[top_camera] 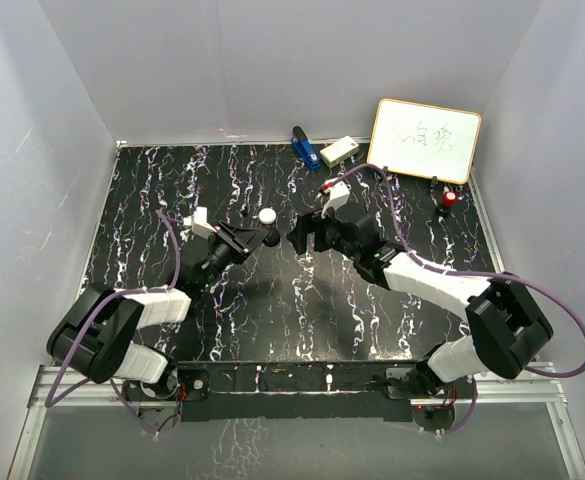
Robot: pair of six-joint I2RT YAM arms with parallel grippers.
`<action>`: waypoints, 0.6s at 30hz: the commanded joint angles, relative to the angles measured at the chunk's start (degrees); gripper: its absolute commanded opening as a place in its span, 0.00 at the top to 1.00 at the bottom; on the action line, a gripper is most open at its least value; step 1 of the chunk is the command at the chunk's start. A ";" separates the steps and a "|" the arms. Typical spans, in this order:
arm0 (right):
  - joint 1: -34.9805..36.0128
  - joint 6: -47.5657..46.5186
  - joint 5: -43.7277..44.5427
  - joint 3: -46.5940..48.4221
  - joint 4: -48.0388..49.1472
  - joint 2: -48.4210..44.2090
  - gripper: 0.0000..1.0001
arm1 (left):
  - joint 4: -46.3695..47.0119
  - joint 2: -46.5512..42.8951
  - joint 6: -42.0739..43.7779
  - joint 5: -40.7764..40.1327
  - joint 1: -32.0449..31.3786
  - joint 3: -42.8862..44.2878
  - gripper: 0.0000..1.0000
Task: Insert the wireless bluetooth earbuds into the charging case
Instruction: Pick up the charging case at the center of the board, then open the charging case.
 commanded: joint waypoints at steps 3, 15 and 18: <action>1.89 1.63 2.26 4.49 1.81 2.27 0.16 | -3.51 -6.20 1.32 -3.25 0.23 -0.76 1.00; 3.08 1.57 1.32 6.87 2.12 3.73 0.16 | -6.00 -8.39 2.17 -4.74 0.20 -1.23 1.00; 3.46 1.59 1.05 7.59 2.13 4.87 0.16 | -6.04 -8.37 2.24 -4.63 0.21 -0.91 1.00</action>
